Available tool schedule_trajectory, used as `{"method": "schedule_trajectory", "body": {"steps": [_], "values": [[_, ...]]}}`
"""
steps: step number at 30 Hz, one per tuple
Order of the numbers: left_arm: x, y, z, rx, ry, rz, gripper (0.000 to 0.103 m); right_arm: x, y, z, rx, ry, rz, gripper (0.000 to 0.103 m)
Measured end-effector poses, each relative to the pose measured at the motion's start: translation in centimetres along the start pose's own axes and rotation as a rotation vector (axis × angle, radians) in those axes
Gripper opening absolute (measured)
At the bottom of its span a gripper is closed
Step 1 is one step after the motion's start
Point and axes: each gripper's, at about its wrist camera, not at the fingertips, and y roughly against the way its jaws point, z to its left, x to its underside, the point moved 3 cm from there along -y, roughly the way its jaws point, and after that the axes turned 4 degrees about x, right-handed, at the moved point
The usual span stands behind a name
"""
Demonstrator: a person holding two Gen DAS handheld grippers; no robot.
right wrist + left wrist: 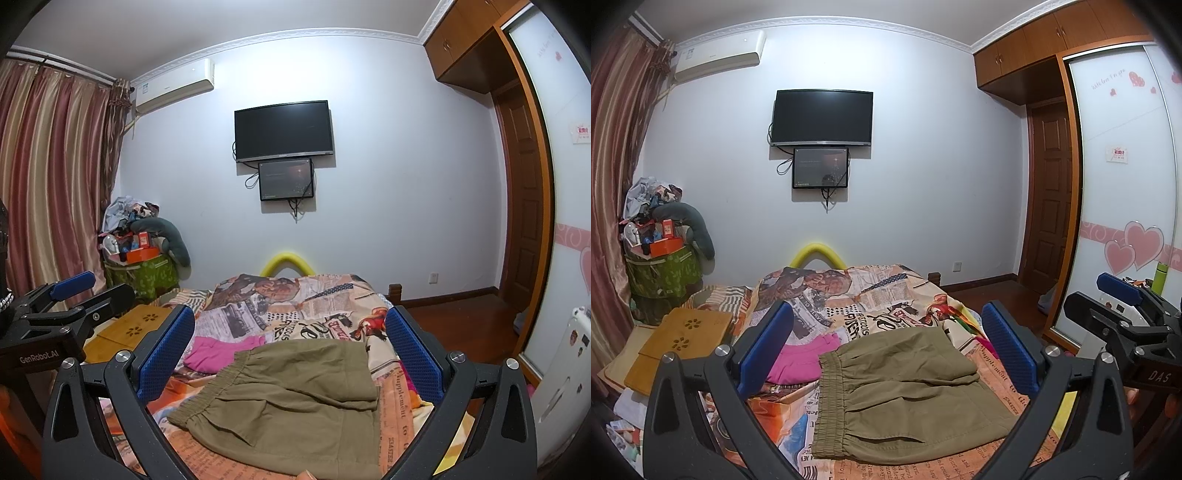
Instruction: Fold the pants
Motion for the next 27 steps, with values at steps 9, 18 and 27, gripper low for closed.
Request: {"method": "schedule_trajectory", "body": {"steps": [9, 18, 27], "values": [[0.0, 0.0, 0.0, -0.001, 0.003, 0.001, 0.103, 0.1, -0.1, -0.2, 0.001, -0.001, 0.004, 0.103], [0.1, -0.9, -0.2, -0.005, 0.0, 0.015, 0.103, 0.5, -0.5, -0.5, 0.011, -0.012, 0.013, 0.103], [1.0, -5.2, 0.4, -0.011, 0.021, 0.111, 0.103, 1.7, -2.2, -2.1, 0.028, -0.03, 0.055, 0.103]]}}
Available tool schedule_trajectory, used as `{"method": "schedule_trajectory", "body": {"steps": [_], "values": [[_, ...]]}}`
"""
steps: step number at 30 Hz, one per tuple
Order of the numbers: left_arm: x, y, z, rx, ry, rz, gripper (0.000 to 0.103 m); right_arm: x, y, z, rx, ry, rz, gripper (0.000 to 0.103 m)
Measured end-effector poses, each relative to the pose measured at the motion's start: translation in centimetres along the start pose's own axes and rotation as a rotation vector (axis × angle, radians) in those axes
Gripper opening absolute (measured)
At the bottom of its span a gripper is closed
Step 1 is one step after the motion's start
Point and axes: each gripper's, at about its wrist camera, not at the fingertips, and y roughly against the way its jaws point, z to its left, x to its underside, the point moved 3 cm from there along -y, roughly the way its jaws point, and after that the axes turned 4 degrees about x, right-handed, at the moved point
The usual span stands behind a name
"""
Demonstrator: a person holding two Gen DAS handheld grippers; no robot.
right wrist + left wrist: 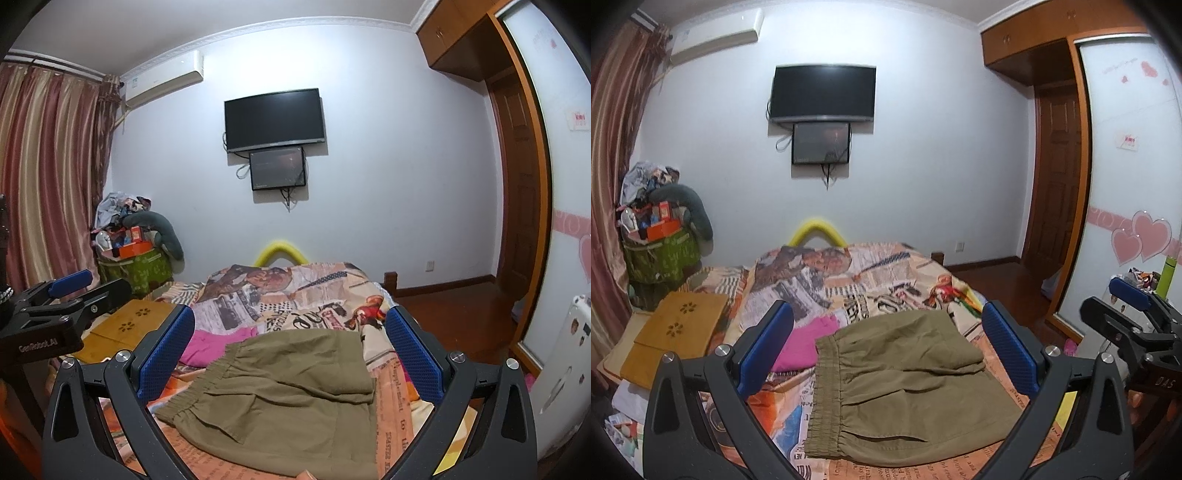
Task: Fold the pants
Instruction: 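Lower both tools toward the olive pants, left at waistband, right at leg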
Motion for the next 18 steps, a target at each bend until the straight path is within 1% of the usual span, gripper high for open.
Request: {"method": "schedule_trajectory", "body": {"steps": [7, 12, 14, 18], "values": [[1.7, -6.0, 1.6, -0.02, 0.044, 0.134, 0.103, 1.7, -3.4, -2.9, 0.028, -0.036, 0.09, 0.103], [3.1, -10.5, 3.1, -0.037, 0.072, 0.223, 0.103, 2.8, -6.1, -4.9, 0.025, -0.082, 0.168, 0.103], [3.6, -12.1, 3.5, -0.049, 0.067, 0.251, 0.103, 3.3, -7.1, -5.8, 0.031, -0.099, 0.203, 0.103], [4.6, -15.4, 4.1, -0.088, 0.023, 0.298, 0.103, 4.9, -10.0, -7.6, 0.083, -0.089, 0.281, 0.103]]}}
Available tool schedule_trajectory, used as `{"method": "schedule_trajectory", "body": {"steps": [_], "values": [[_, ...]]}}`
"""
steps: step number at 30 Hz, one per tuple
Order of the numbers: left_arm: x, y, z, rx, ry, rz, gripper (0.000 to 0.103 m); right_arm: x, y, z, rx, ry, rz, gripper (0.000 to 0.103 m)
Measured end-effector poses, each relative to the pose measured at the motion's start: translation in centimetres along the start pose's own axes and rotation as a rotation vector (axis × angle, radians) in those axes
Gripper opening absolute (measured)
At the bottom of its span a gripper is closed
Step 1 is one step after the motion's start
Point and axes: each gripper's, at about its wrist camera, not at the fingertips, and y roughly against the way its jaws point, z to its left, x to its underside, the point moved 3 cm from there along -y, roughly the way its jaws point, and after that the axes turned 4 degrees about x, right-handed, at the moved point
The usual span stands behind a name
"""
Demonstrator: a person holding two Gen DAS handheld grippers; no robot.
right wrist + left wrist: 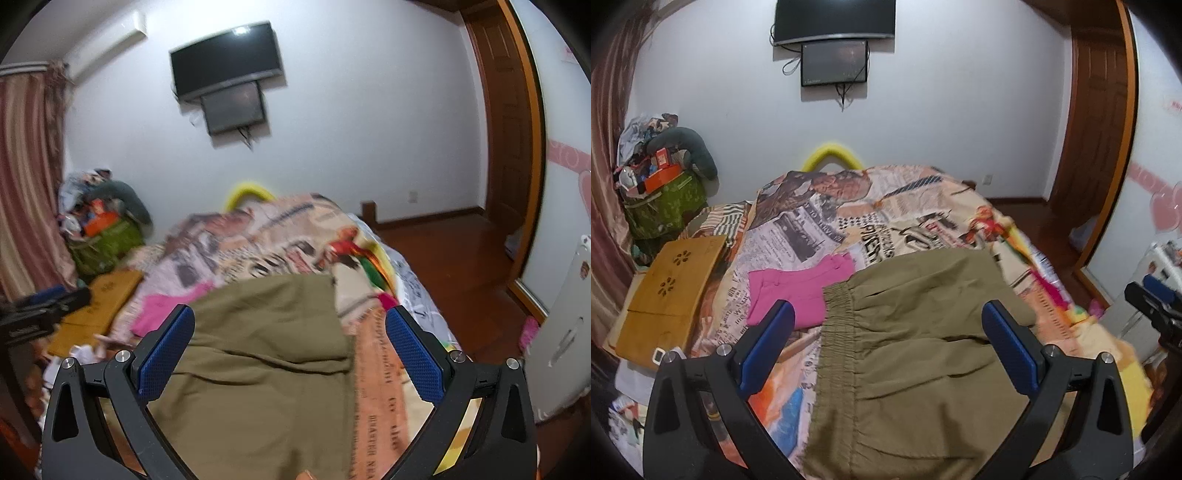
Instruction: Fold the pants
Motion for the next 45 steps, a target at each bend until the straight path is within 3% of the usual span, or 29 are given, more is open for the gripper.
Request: {"method": "schedule_trajectory", "body": {"steps": [9, 15, 23, 30, 33, 38, 45], "values": [[1.2, -8.3, 1.7, -0.033, -0.059, 0.169, 0.103, 2.2, -7.4, -2.3, 0.038, 0.05, 0.205, 0.103], [2.8, -13.3, 5.1, -0.043, -0.007, 0.306, 0.103, 4.8, -12.0, -2.7, 0.019, 0.115, 0.365, 0.1], [5.3, -17.1, 7.9, -0.109, -0.039, 0.425, 0.103, 7.6, -15.6, -3.0, -0.018, 0.133, 0.533, 0.071], [6.9, -19.4, 9.7, -0.123, -0.014, 0.493, 0.103, 8.1, -17.1, -3.1, -0.06, 0.144, 0.568, 0.059], [7.8, -20.2, 9.8, -0.107, -0.009, 0.526, 0.097, 8.3, -17.8, -3.0, -0.079, 0.143, 0.587, 0.045], [8.8, -20.8, 9.3, -0.119, -0.052, 0.528, 0.096, 8.9, -18.4, -3.7, -0.065, 0.146, 0.598, 0.024], [9.6, -21.0, 9.4, -0.16, -0.086, 0.498, 0.097, 9.3, -18.1, -3.8, -0.052, 0.174, 0.589, 0.019]]}}
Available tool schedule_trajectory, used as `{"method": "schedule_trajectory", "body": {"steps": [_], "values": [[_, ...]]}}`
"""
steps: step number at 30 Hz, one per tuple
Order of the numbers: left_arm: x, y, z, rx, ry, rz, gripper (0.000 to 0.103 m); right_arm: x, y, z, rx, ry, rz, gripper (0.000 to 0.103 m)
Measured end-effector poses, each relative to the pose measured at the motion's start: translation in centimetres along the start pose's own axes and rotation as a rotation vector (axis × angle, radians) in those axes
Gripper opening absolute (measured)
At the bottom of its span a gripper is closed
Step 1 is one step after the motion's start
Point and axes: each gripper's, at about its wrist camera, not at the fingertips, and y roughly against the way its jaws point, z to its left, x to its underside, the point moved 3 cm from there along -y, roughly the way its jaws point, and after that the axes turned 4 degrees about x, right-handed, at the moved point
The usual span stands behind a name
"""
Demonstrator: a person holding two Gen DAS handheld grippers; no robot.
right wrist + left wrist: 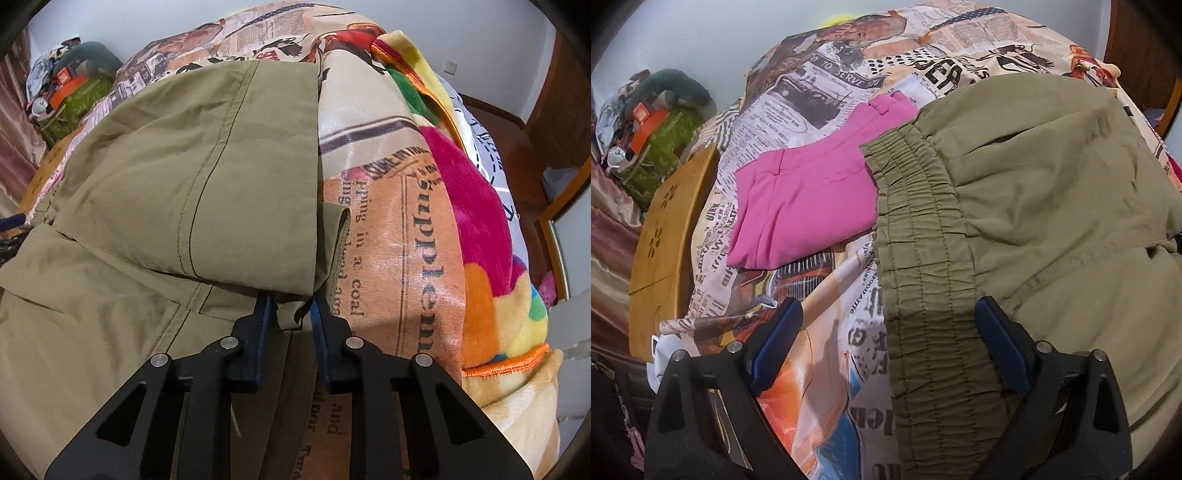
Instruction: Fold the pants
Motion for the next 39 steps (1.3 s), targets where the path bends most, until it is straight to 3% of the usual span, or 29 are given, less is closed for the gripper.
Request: {"method": "schedule_trajectory", "body": {"steps": [12, 18, 23, 25, 36, 37, 39], "values": [[-0.1, 0.3, 0.3, 0.007, -0.006, 0.014, 0.097, -0.9, 0.2, 1.1, 0.08, 0.028, 0.026, 0.019], [-0.9, 2.8, 0.2, -0.027, -0.05, -0.021, 0.096, 0.0, 2.2, 1.1, 0.082, 0.054, 0.031, 0.028], [-2.6, 3.6, 0.5, 0.009, -0.041, -0.039, 0.096, -1.2, 4.4, 0.3, 0.037, 0.017, -0.058, 0.05], [-3.2, 3.0, 0.6, 0.019, -0.028, -0.026, 0.096, -2.1, 4.4, 0.1, 0.035, 0.015, -0.075, 0.054], [-4.1, -1.7, -0.1, 0.051, -0.021, 0.089, 0.097, -3.4, 0.5, 0.3, -0.052, -0.042, -0.026, 0.054], [-4.1, -1.9, -0.2, 0.057, -0.022, 0.09, 0.097, -3.2, 0.5, 0.6, -0.062, -0.049, -0.026, 0.052], [-3.9, -2.2, -0.4, 0.069, -0.02, 0.09, 0.097, -3.0, 0.2, 1.0, -0.114, -0.055, -0.014, 0.035]]}}
